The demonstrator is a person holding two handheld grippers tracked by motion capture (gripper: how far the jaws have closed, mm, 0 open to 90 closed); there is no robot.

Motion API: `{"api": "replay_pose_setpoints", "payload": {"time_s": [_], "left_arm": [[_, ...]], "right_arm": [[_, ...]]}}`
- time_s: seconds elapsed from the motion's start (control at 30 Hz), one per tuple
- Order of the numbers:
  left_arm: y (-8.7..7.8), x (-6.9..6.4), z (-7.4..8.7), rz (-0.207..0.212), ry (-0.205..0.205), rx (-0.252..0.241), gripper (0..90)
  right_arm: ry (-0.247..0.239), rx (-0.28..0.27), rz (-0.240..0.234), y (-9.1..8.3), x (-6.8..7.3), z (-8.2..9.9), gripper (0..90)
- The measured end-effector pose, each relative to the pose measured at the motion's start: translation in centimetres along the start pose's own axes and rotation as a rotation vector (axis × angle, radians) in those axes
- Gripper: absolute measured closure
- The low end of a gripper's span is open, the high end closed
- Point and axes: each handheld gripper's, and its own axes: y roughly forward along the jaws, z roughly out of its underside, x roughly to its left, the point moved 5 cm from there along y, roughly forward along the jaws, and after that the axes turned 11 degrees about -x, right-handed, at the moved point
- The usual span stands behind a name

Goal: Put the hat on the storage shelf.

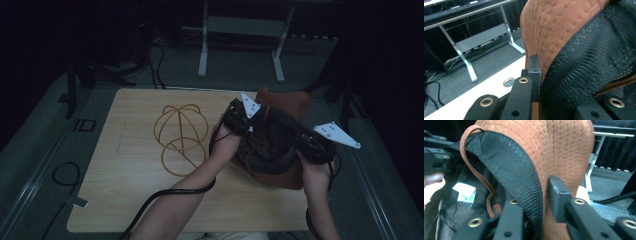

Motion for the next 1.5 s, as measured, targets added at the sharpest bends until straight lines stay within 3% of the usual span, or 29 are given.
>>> {"api": "replay_pose_setpoints", "payload": {"time_s": [0.13, 0.33, 0.4, 0.53, 0.57, 0.63, 0.8, 0.87, 0.9, 0.97, 1.07, 1.1, 1.13, 1.17, 1.37, 1.43, 1.5], "left_arm": [[-0.5, 0.1, -0.6, -0.008, 0.022, -0.028, 86.4], [-0.9, 0.5, -1.4, -0.021, 0.015, -0.056, 86.4], [-1.1, 0.9, -1.5, -0.015, -0.009, -0.077, 86.4], [-1.6, 1.5, -1.4, 0.022, -0.016, -0.11, 86.3], [-1.8, 1.6, -1.4, 0.055, -0.039, -0.121, 86.3], [-2.0, 1.8, -1.1, 0.072, -0.03, -0.124, 86.3], [-2.8, 2.5, -0.6, 0.186, -0.069, -0.208, 86.1], [-3.0, 2.6, -0.5, 0.2, -0.06, -0.227, 86.1], [-3.2, 2.6, -0.4, 0.241, -0.075, -0.26, 86.1], [-3.4, 2.6, -0.3, 0.292, -0.06, -0.292, 86.0], [-3.5, 2.6, -0.3, 0.318, -0.054, -0.312, 86.0], [-3.6, 2.5, -0.4, 0.357, -0.066, -0.339, 86.0], [-3.7, 2.2, -0.6, 0.384, -0.077, -0.345, 85.9], [-3.7, 2.2, -0.6, 0.384, -0.077, -0.345, 85.9], [-4.2, 0.4, -1.6, 0.546, -0.1, -0.404, 85.9], [-4.3, -0.1, -1.9, 0.582, -0.113, -0.442, 85.9], [-4.4, -0.2, -2.0, 0.598, -0.125, -0.459, 85.9]], "right_arm": [[-0.003, -0.005, -0.03, -0.8, 0.2, 0.3, 65.6], [0.007, 0.006, -0.128, -2.4, 0.6, 0.4, 52.9], [0.025, -0.005, -0.168, -3.2, 0.6, 0.1, 49.3], [-0.001, -0.038, -0.175, -5.2, -0.3, -0.6, 43.9], [-0.008, -0.046, -0.172, -5.7, -0.7, -0.7, 43.6], [-0.036, -0.058, -0.134, -6.4, -2.0, -0.8, 43.7], [-0.023, -0.044, -0.088, -7.4, -5.4, -0.3, 44.4], [-0.024, -0.045, -0.083, -7.4, -5.9, 0.0, 44.4], [-0.022, -0.039, -0.077, -7.3, -6.5, 0.2, 44.4], [-0.008, -0.023, -0.08, -6.9, -7.7, 0.8, 45.1], [-0.009, -0.013, -0.083, -6.6, -7.9, 1.0, 45.3], [-0.007, -0.007, -0.087, -6.4, -8.0, 1.1, 45.3], [-0.012, -0.004, -0.12, -6.1, -7.7, 1.2, 45.4], [-0.01, -0.003, -0.132, -5.9, -7.5, 1.3, 45.4], [-0.005, -0.011, -0.214, -5.5, -6.0, 1.1, 45.3], [-0.003, -0.04, -0.271, -5.5, -4.8, 0.4, 45.1], [0.005, -0.049, -0.287, -5.5, -4.5, 0.3, 45.1]]}}
